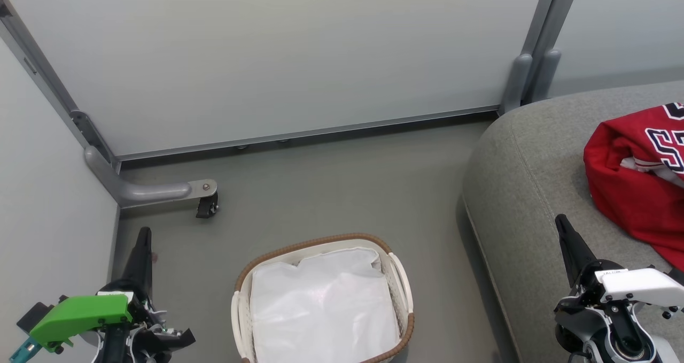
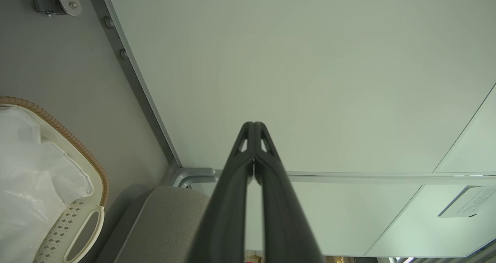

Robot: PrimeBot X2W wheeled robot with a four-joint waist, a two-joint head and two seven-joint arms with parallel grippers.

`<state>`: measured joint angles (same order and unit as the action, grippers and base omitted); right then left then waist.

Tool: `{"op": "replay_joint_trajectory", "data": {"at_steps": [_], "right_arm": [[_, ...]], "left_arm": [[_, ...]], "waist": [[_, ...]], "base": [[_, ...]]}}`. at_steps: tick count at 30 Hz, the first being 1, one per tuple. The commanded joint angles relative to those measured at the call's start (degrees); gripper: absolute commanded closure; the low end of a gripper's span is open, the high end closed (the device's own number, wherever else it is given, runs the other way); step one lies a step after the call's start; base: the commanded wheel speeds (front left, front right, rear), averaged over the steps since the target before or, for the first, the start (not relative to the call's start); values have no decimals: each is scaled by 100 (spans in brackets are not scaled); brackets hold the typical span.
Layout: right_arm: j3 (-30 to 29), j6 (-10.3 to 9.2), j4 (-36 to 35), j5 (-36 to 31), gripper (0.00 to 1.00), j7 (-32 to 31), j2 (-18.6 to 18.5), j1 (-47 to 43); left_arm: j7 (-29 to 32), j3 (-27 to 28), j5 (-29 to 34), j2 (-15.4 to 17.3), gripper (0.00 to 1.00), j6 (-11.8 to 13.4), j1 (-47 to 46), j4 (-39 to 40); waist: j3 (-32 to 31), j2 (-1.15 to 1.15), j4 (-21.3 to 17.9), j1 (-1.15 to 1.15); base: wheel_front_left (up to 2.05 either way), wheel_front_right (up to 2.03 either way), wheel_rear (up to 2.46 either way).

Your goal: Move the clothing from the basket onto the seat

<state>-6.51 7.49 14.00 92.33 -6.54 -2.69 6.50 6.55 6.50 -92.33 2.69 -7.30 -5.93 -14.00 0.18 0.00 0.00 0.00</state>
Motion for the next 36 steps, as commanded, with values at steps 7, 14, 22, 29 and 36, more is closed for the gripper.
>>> {"op": "replay_joint_trajectory", "data": {"at_steps": [7,14,22,29,36], "right_arm": [[-12,0,-13,18,100,-19,-36,-63],[-12,0,-13,18,100,-19,-36,-63],[-12,0,-13,18,100,-19,-36,-63],[-12,-1,-13,18,100,-19,-36,-62],[-12,0,-13,18,100,-18,-36,-62]], "left_arm": [[19,14,-17,35,100,-35,-57,8],[19,13,-17,35,100,-35,-57,8],[18,13,-17,36,100,-35,-57,8],[18,13,-17,36,100,-35,-56,9],[18,13,-17,36,100,-35,-56,9]], "waist": [[0,0,0,0],[0,0,0,0],[0,0,0,0],[0,0,0,0],[0,0,0,0]], "base": [[0,0,0],[0,0,0],[0,0,0],[0,0,0],[0,0,0]]}}
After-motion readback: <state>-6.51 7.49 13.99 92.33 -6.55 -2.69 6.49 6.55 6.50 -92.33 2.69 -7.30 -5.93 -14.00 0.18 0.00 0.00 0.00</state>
